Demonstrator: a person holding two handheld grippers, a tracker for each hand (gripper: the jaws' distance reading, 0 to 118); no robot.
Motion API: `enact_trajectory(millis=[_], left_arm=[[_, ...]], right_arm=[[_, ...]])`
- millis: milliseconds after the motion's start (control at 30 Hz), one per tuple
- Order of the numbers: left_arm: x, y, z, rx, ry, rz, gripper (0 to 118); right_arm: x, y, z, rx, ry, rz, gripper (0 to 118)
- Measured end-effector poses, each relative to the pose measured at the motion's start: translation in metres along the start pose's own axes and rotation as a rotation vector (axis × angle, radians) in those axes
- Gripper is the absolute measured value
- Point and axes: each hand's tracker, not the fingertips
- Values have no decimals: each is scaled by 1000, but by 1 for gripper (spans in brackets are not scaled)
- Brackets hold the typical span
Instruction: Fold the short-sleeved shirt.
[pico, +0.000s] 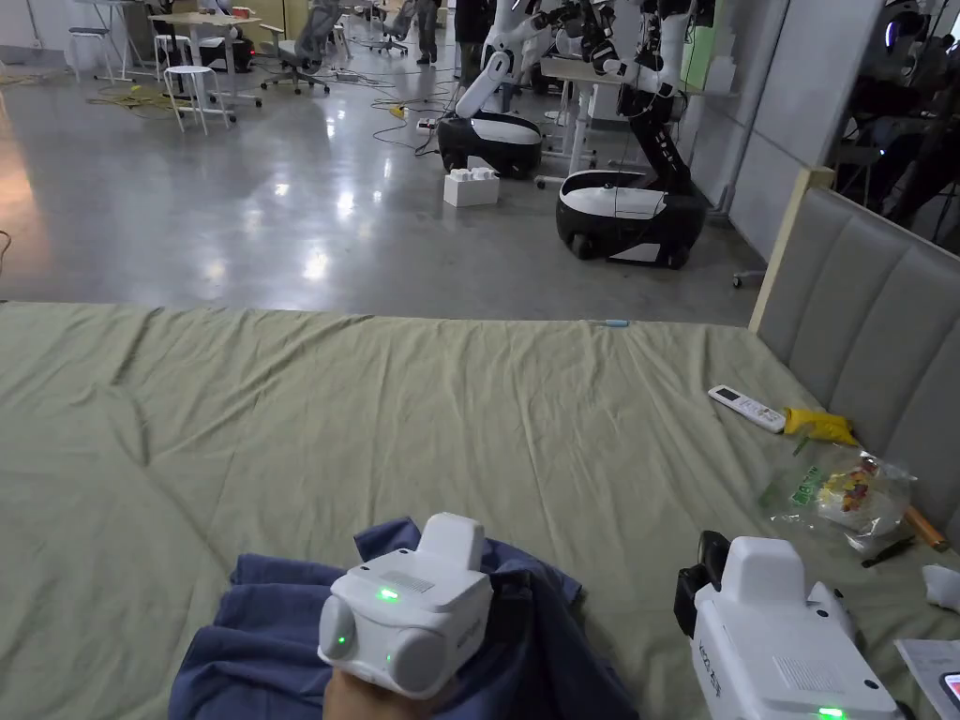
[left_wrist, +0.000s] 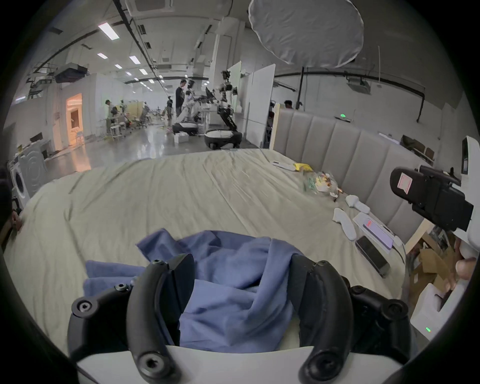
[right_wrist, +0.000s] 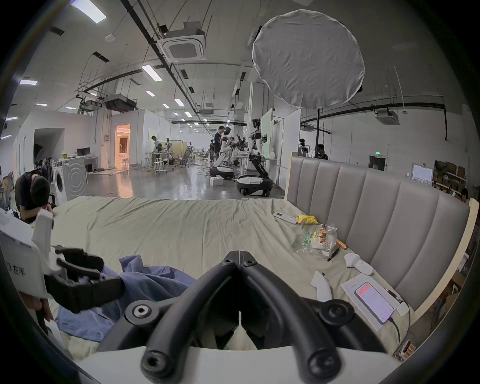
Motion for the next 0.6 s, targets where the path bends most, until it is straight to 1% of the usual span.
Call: enact_trajectory(millis=[167,233,333,400,433,467,500,533,567,600], left_arm=[[-35,15,45,180,138,-4,77],[-53,17,65,241,158,16,77],[-76,19,97,274,230,51,77],[-90,15,117,292,259,78,73],[-96,11,124,295,275,91,68],[-102,6,131,300,293,99,58],[-107,1,138,302,324,103,41],[-111,-4,143,298,349,103,27],[-115,-10,147,295,373,106,16],[-118,-16,152,296,392,110,10]], right_arm=[[-12,8,1,19,28,-1,0],[-18,13,3,27,41,2,0],[-28,18,2,40,61,4,0],[-34,21,3,49,73,4,0],[-38,22,3,55,78,3,0],[-42,24,4,59,84,5,0],[-46,25,4,66,88,12,0],[-50,26,4,72,92,18,0],[-54,27,5,79,94,26,0],[-58,27,5,88,96,33,0]])
